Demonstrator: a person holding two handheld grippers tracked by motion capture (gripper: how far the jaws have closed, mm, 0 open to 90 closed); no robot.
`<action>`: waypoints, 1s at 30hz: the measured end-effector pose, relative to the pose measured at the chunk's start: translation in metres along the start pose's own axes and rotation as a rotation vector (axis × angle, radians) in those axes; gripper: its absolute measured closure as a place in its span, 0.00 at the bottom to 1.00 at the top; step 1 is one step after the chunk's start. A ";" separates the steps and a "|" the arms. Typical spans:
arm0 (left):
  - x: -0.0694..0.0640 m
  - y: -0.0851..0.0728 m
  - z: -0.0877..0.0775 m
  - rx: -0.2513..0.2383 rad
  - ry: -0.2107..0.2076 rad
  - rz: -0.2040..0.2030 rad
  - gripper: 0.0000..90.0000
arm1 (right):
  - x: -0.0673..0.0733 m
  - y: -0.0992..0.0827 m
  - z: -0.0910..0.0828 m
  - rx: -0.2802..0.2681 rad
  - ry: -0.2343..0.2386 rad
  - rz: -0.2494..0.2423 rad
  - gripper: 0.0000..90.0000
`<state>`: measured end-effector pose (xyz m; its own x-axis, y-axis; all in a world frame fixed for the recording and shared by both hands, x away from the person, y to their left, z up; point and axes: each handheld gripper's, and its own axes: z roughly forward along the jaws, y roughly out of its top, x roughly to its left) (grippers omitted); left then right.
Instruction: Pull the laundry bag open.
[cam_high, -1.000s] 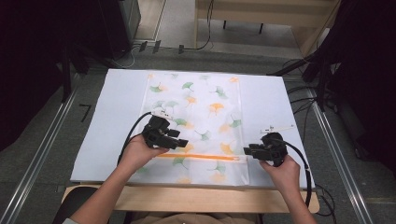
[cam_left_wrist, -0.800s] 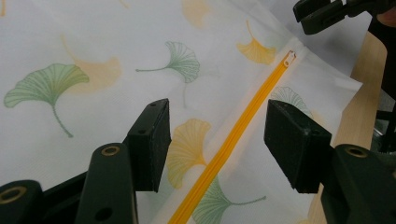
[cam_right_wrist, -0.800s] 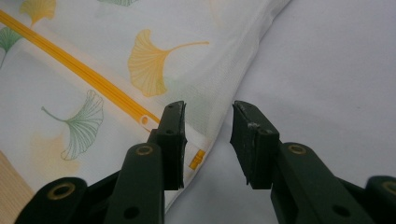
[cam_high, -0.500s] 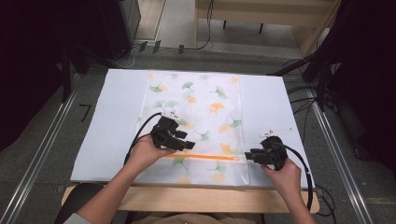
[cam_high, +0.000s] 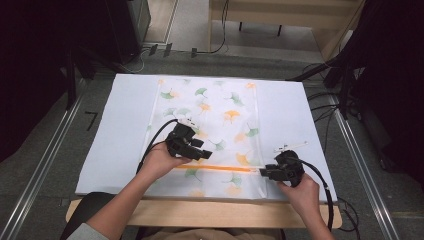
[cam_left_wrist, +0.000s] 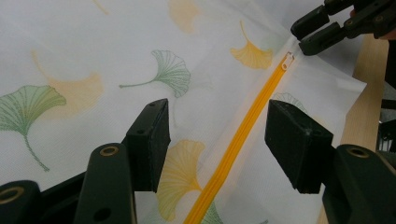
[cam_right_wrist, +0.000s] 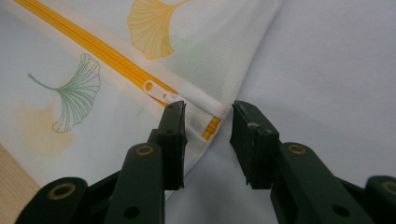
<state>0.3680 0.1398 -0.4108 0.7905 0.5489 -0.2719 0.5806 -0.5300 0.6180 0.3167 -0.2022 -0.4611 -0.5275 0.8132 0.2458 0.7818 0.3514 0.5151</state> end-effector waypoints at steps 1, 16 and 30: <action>0.001 0.000 -0.001 0.001 0.001 -0.004 0.45 | 0.001 0.001 0.001 0.003 -0.004 -0.007 0.74; 0.002 -0.004 -0.005 -0.037 -0.008 -0.002 0.52 | 0.012 0.004 0.006 0.006 -0.065 -0.032 0.84; -0.011 -0.005 0.016 -0.013 -0.083 -0.016 0.64 | 0.015 0.011 0.002 0.042 0.008 -0.047 0.95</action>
<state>0.3596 0.1263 -0.4231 0.7949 0.5013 -0.3420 0.5912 -0.5128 0.6225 0.3181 -0.1850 -0.4536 -0.5660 0.7921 0.2286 0.7695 0.4081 0.4912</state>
